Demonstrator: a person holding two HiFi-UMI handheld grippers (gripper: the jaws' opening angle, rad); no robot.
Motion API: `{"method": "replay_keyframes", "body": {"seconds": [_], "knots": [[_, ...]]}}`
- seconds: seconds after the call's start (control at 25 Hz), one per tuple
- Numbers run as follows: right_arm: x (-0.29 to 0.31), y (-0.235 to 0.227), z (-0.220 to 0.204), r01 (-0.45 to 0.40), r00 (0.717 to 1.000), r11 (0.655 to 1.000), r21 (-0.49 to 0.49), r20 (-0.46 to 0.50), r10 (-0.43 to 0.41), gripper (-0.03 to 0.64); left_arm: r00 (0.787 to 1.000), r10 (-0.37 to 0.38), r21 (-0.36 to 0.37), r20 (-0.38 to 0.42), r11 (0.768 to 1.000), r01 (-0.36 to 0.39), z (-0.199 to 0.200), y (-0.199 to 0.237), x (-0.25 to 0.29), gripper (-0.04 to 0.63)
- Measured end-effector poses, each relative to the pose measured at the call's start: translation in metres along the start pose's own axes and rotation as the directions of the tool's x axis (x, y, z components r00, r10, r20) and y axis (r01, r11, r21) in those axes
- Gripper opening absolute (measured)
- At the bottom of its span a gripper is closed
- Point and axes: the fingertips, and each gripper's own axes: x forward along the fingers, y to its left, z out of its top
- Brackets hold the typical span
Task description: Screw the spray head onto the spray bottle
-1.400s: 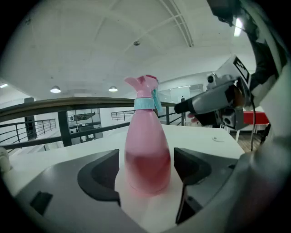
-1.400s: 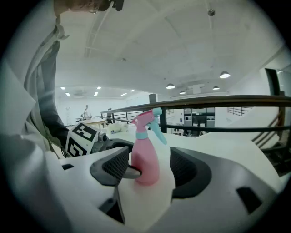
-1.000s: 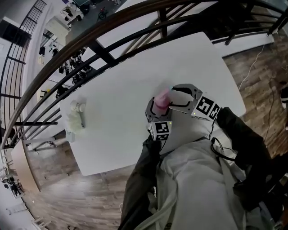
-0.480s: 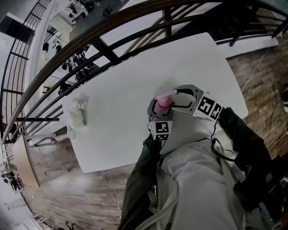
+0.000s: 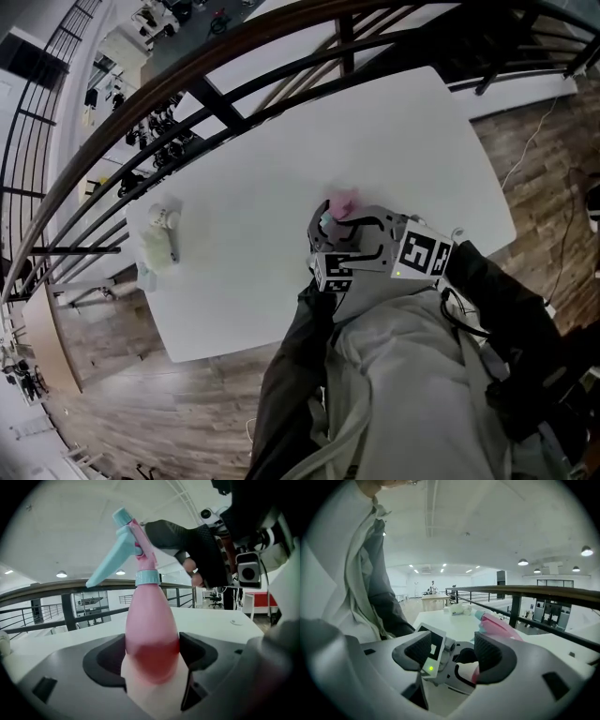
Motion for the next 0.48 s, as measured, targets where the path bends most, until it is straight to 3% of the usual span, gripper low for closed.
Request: {"method": "replay_keyframes", "body": {"seconds": [0.04, 0.12, 0.2, 0.24, 0.32, 0.4, 0.48], "knots": [[-0.012, -0.003, 0.004, 0.034, 0.999, 0.998, -0.044, 0.009, -0.034, 0.272, 1.000, -0.012, -0.008, 0.000, 1.000, 0.012, 0.002, -0.001, -0.001, 0.367], [-0.041, -0.026, 0.019, 0.206, 0.977, 0.973, -0.107, 0.083, -0.198, 0.124, 0.999, -0.030, -0.016, 0.015, 0.999, 0.030, 0.012, 0.000, -0.002, 0.367], [-0.063, -0.061, 0.027, 0.373, 0.916, 0.928, -0.020, 0.168, -0.365, 0.084, 0.999, -0.035, -0.019, 0.018, 0.999, 0.035, 0.016, 0.002, -0.002, 0.367], [-0.066, -0.075, 0.025, 0.390, 0.905, 0.920, 0.039, 0.168, -0.391, 0.086, 0.999, -0.039, -0.022, 0.008, 0.999, 0.039, 0.016, 0.003, -0.003, 0.367], [-0.060, -0.089, 0.012, 0.324, 0.938, 0.944, 0.061, 0.109, -0.329, 0.168, 0.999, -0.049, -0.031, 0.000, 0.998, 0.049, 0.016, 0.001, -0.003, 0.367], [-0.047, -0.090, 0.001, 0.228, 0.973, 0.974, 0.005, 0.031, -0.228, 0.253, 0.999, -0.051, -0.024, 0.010, 0.998, 0.051, 0.020, 0.001, -0.003, 0.367], [-0.033, -0.086, -0.005, 0.144, 0.989, 0.989, -0.038, -0.029, -0.145, 0.255, 0.998, -0.057, -0.029, 0.011, 0.998, 0.057, 0.021, 0.000, -0.003, 0.367]]}}
